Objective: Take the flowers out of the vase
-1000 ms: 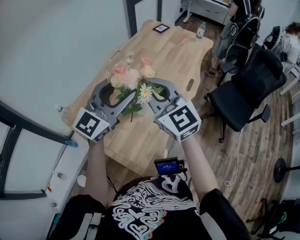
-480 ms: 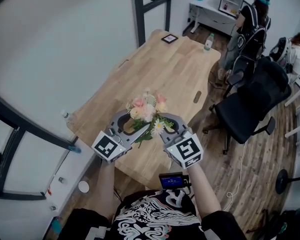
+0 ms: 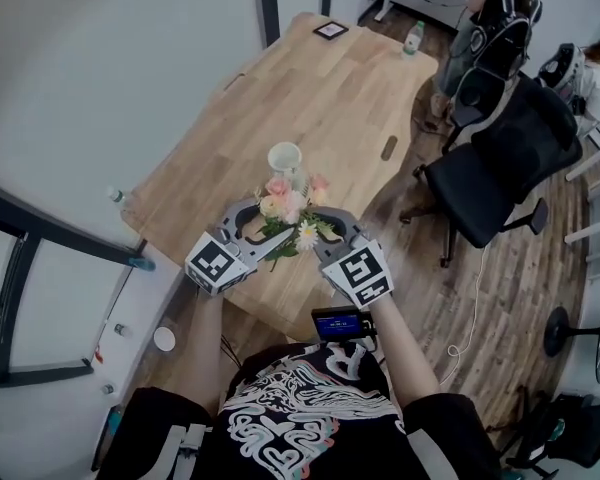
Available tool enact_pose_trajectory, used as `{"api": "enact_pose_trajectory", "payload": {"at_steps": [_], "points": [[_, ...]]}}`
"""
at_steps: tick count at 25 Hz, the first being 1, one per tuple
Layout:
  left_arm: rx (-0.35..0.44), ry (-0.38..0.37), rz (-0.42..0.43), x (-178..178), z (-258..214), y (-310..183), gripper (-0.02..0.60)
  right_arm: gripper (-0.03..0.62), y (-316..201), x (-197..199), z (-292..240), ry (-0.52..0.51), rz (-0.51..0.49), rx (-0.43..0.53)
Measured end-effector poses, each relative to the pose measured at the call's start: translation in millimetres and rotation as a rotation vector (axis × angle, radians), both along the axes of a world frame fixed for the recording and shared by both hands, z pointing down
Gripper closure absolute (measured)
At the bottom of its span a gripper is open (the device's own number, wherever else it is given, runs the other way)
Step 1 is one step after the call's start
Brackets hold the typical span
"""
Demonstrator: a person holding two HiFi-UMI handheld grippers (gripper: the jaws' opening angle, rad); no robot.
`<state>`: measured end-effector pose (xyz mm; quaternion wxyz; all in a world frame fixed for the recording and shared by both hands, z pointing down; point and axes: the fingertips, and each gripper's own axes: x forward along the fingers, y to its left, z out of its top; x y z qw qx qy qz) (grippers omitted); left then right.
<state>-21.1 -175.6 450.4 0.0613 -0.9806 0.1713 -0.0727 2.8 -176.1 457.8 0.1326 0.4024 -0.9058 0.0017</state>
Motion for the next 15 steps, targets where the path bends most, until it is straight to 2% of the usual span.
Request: {"api": "enact_pose_trajectory", "payload": {"at_steps": [15], "points": [[-0.139, -0.175, 0.082, 34.0, 93.5, -14.9, 0.339, 0.588, -8.7, 29.0, 97.6, 0.102, 0.021, -0.188]]}}
